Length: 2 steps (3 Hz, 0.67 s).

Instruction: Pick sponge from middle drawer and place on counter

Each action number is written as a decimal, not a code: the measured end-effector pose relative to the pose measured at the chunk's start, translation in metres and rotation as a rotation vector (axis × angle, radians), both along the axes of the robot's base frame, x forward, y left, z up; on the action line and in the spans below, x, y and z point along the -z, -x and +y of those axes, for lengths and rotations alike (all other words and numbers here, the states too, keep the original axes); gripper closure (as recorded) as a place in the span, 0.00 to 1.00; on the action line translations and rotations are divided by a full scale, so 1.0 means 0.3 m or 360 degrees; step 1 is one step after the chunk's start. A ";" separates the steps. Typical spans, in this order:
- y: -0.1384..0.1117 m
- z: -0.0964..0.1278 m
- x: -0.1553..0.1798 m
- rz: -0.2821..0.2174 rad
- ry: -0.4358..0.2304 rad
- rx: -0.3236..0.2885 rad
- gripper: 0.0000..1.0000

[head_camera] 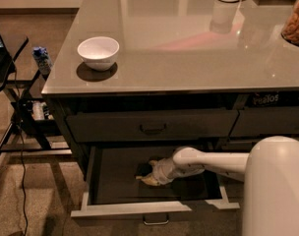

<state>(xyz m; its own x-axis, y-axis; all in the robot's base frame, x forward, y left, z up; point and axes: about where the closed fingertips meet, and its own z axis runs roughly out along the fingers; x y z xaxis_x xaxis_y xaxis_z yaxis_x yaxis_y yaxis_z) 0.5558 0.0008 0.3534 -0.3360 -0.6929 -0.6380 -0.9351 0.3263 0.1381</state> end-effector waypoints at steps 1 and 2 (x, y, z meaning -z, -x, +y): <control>0.011 -0.031 -0.041 -0.0010 0.0011 0.0097 1.00; 0.023 -0.060 -0.096 -0.0046 0.0055 0.0192 1.00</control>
Offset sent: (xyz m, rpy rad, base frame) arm -0.0102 -0.0331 0.0535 -0.0708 -0.0645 -0.2018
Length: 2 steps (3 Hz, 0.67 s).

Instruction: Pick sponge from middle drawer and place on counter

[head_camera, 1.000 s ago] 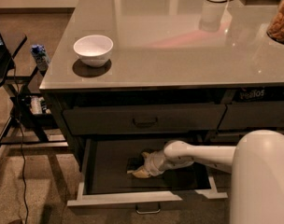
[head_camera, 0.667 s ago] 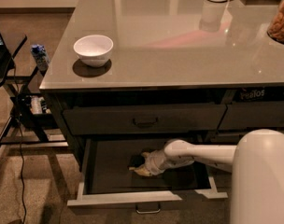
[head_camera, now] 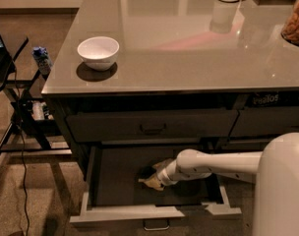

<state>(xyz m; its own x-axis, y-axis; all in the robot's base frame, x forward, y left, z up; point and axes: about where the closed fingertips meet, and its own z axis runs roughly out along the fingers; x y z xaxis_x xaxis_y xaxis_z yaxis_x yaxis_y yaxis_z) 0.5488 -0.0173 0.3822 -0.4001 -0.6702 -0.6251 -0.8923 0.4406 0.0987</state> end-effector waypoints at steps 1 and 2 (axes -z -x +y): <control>-0.007 -0.063 -0.153 -0.0094 0.0030 0.0087 1.00; -0.007 -0.062 -0.154 -0.0094 0.0031 0.0087 1.00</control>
Offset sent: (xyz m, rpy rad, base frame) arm 0.0048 -0.0293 0.0878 -0.0183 -0.0936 -0.0753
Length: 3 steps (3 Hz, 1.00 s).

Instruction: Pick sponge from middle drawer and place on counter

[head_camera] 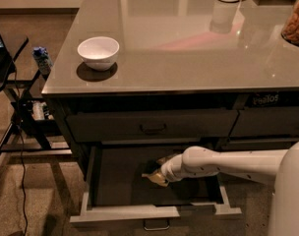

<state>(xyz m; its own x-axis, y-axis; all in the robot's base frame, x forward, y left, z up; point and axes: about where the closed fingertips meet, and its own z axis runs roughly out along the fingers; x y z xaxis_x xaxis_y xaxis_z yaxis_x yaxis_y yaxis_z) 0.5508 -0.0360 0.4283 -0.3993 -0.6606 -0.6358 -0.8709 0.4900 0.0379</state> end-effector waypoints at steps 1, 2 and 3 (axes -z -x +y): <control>0.008 -0.033 -0.066 -0.0007 0.0023 0.0017 1.00; 0.022 -0.089 -0.171 -0.0021 0.0071 0.0061 1.00; 0.034 -0.166 -0.302 -0.0045 0.0156 0.0133 1.00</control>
Offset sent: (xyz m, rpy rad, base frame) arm -0.0090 -0.0515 0.0978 -0.0856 -0.0363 -0.0774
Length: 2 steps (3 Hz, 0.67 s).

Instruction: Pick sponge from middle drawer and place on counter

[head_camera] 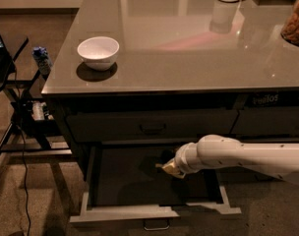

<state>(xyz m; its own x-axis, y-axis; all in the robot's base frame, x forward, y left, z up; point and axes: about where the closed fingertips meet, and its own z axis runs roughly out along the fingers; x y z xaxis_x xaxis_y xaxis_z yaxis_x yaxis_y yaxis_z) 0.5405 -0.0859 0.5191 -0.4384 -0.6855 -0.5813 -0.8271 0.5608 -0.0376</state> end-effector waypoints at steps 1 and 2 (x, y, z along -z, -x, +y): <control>0.015 -0.081 -0.191 -0.0075 0.0100 0.0065 1.00; 0.015 -0.081 -0.191 -0.0075 0.0100 0.0065 1.00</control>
Offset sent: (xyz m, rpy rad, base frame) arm -0.0063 -0.0201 0.0385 -0.0506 -0.0224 -0.0324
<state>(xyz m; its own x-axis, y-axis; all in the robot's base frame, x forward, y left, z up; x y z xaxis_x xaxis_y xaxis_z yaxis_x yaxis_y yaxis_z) 0.5360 -0.1103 0.5765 -0.4398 -0.7034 -0.5585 -0.8001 0.5893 -0.1122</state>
